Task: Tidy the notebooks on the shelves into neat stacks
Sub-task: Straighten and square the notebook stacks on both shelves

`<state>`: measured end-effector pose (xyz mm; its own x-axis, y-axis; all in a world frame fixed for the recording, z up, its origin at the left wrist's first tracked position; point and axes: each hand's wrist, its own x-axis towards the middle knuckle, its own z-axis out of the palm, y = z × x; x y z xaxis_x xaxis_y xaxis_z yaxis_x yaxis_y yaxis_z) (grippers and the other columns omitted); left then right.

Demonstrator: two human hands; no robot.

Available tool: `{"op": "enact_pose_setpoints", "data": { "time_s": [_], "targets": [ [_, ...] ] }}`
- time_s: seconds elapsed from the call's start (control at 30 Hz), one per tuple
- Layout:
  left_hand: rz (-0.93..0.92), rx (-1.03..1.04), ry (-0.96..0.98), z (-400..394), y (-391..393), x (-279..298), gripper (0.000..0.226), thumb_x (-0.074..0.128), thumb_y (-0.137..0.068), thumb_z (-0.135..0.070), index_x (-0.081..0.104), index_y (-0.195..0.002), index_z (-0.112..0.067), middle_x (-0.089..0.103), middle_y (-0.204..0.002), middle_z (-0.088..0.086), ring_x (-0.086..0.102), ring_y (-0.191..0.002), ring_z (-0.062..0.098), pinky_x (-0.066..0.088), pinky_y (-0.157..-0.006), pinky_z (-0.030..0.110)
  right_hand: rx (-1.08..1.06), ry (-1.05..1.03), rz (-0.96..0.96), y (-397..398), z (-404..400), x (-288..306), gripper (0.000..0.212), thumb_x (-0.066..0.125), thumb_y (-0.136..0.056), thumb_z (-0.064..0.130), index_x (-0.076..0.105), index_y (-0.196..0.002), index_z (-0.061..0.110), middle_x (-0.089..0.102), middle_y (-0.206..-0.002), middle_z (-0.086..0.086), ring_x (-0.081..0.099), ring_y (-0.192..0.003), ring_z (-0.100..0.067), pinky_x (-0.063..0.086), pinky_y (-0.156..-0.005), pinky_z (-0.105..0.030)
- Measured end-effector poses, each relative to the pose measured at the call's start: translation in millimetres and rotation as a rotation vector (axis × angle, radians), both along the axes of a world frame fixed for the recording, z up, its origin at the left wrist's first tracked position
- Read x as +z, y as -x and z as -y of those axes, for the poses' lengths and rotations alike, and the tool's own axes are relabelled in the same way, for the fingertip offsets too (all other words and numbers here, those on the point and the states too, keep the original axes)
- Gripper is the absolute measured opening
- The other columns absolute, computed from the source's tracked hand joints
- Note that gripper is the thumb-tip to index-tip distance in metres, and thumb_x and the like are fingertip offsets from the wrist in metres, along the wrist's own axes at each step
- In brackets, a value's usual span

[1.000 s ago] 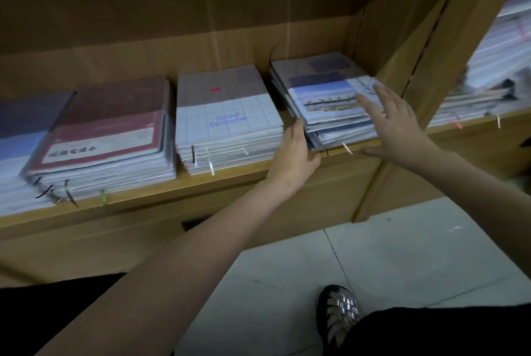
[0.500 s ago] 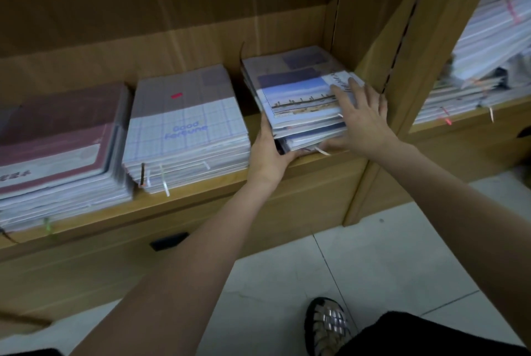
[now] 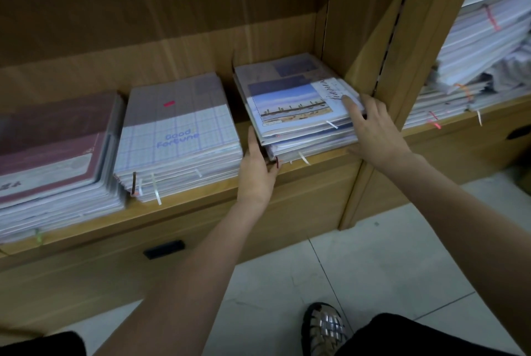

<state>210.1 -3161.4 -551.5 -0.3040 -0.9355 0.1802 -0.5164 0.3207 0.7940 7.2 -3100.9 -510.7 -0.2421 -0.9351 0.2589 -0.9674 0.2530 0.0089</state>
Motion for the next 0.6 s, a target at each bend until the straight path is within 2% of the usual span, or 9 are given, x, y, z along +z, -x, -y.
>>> {"op": "enact_pose_setpoints", "data": {
  "time_s": [0.17, 0.27, 0.33, 0.5, 0.6],
  "targets": [
    [0.131, 0.027, 0.087, -1, 1, -1, 0.081, 0.063, -0.086, -0.014, 0.012, -0.148, -0.019, 0.056, -0.126, 0.006, 0.057, -0.112, 0.020, 0.047, -0.096, 0.036, -0.046, 0.068, -0.042, -3, 7, -8, 0.094, 0.079, -0.070, 0.010, 0.023, -0.146, 0.005, 0.028, -0.143, -0.030, 0.031, -0.129, -0.044, 0.029, -0.106, -0.048],
    [0.220, 0.051, 0.154, -4, 2, -5, 0.066, 0.057, -0.091, -0.015, 0.022, -0.146, -0.012, 0.043, -0.139, 0.008, 0.051, -0.120, 0.023, 0.044, -0.101, 0.036, -0.046, 0.082, -0.047, -3, 6, -8, 0.095, 0.080, -0.069, 0.014, 0.024, -0.145, 0.006, 0.029, -0.143, -0.030, 0.033, -0.127, -0.043, 0.031, -0.105, -0.048],
    [0.215, 0.083, 0.150, -5, 3, -7, 0.061, 0.056, -0.092, -0.014, 0.026, -0.145, -0.010, 0.042, -0.141, 0.008, 0.050, -0.121, 0.022, 0.043, -0.102, 0.037, -0.050, 0.099, -0.036, -2, 5, -6, 0.095, 0.080, -0.070, 0.016, 0.023, -0.146, 0.007, 0.028, -0.143, -0.029, 0.033, -0.127, -0.042, 0.031, -0.106, -0.046],
    [0.170, 0.145, 0.172, -11, 5, -10, 0.034, 0.054, -0.092, -0.009, 0.049, -0.126, -0.006, 0.058, -0.120, 0.010, 0.059, -0.107, 0.023, 0.049, -0.093, 0.037, -0.058, 0.132, 0.052, -9, 1, 1, 0.098, 0.077, -0.075, 0.020, 0.013, -0.149, 0.012, 0.024, -0.145, -0.024, 0.036, -0.122, -0.040, 0.033, -0.103, -0.044],
    [0.105, 0.197, 0.184, -17, 4, -12, 0.025, 0.053, -0.092, -0.005, 0.054, -0.117, -0.004, 0.062, -0.113, 0.011, 0.060, -0.103, 0.023, 0.050, -0.091, 0.038, -0.056, 0.148, 0.176, -12, -2, -3, 0.098, 0.076, -0.077, 0.018, 0.010, -0.149, 0.015, 0.021, -0.146, -0.021, 0.038, -0.121, -0.040, 0.037, -0.100, -0.045]
  ]
}}
